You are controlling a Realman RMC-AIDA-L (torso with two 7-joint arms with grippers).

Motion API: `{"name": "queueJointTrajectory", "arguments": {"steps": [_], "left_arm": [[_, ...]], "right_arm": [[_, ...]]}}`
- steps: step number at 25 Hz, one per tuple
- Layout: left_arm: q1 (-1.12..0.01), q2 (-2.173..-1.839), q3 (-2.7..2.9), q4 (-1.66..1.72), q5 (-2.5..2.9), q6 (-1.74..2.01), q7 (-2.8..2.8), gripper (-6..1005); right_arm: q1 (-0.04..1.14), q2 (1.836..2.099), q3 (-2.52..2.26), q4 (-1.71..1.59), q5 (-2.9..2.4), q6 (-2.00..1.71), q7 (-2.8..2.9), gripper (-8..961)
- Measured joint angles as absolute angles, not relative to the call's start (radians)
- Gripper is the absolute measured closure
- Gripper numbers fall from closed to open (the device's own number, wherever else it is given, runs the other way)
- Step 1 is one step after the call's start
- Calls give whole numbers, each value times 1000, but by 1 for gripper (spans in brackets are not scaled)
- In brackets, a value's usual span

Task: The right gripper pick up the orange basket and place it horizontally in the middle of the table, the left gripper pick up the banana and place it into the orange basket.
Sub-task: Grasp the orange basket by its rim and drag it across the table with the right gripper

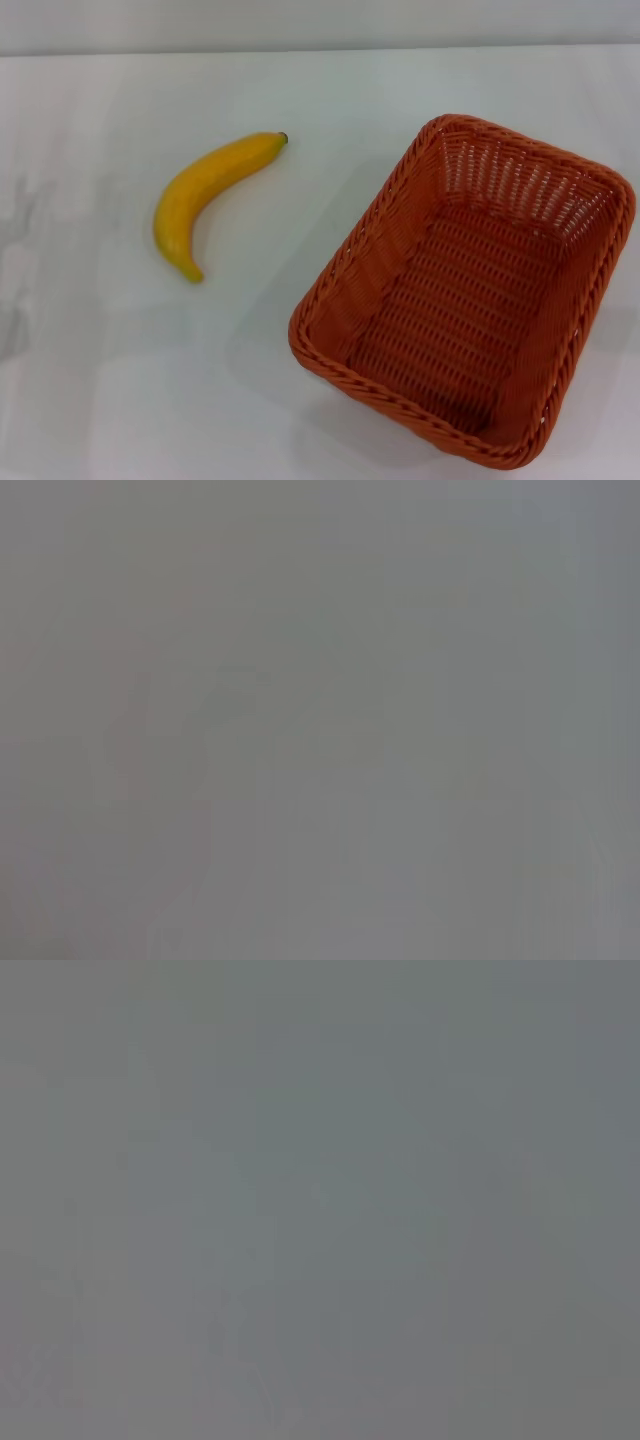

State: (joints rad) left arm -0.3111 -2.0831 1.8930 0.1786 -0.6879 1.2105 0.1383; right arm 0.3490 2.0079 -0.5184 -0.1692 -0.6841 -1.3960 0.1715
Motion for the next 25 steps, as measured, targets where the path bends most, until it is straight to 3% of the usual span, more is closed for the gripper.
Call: {"name": "queueJointTrajectory", "arguments": {"steps": [25], "left_arm": [[-322,-2083,1894,177,-689,1210,134,136]], "right_arm": [[354,2008,-518,-169,-684,-1388,172,250]]}}
